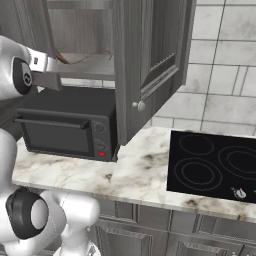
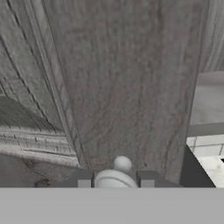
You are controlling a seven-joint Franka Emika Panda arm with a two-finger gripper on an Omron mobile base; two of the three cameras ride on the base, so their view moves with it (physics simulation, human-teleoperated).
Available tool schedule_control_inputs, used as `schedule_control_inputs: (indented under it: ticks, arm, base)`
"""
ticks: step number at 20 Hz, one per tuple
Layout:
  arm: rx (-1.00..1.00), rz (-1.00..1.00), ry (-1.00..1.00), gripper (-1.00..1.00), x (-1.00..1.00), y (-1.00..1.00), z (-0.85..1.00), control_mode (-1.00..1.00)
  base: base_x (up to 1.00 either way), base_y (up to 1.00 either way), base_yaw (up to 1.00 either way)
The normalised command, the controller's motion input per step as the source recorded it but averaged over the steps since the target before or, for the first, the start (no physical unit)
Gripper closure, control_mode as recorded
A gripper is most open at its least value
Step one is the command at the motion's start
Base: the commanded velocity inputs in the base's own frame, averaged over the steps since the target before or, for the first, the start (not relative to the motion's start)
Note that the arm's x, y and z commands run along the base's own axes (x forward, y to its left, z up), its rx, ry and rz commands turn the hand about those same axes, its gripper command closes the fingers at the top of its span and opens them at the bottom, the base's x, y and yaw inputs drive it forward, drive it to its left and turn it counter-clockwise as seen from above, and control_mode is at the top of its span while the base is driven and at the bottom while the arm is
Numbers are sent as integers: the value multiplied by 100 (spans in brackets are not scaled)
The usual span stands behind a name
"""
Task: Open the cabinet and move the ladle to the pot. Then close the cabinet.
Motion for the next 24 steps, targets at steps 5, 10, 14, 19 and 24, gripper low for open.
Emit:
schedule_control_inputs:
  ticks: [5,10,14,19,24]
  arm:
    - [0,-2,0,100,-61,29,0,-100]
    - [0,-1,0,100,-57,19,1,-100]
    - [0,0,0,100,-52,1,0,-100]
    - [0,-1,2,100,-31,0,0,-100]
    - [0,-1,5,100,-32,0,0,-100]
  base:
    - [0,0,0]
    - [0,0,0]
    - [0,0,0]
    - [0,0,0]
    - [0,0,0]
